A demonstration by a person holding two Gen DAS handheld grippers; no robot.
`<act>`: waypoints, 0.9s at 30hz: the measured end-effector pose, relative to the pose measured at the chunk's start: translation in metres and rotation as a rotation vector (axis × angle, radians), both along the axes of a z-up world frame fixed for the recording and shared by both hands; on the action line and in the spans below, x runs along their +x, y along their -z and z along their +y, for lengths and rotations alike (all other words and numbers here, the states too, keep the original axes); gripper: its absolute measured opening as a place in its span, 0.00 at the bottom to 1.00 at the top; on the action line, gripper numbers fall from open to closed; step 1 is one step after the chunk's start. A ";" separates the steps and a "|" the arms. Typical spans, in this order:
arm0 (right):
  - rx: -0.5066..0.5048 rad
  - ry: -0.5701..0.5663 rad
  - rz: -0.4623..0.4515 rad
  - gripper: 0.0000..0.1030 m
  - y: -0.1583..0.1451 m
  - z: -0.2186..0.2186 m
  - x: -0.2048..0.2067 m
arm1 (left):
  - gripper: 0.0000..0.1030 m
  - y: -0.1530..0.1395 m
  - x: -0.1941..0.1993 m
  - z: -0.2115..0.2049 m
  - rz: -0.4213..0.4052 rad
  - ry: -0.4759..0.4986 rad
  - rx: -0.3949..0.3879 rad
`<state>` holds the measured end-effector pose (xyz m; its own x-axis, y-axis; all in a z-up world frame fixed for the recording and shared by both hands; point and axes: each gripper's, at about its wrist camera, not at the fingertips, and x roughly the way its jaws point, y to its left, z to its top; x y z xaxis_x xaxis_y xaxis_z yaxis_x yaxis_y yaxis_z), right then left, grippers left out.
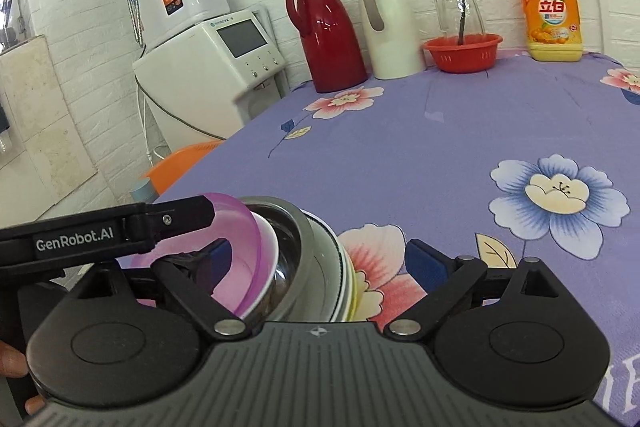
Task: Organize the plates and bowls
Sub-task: 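Lower the stacked plates and bowls onto the table with the left gripper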
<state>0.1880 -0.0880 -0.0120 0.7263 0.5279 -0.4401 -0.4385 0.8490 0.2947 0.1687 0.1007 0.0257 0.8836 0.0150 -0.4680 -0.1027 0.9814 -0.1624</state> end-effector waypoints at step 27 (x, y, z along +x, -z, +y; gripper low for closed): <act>0.054 0.105 -0.078 1.00 0.006 -0.062 -0.056 | 0.89 -0.006 -0.047 -0.055 -0.026 0.036 0.061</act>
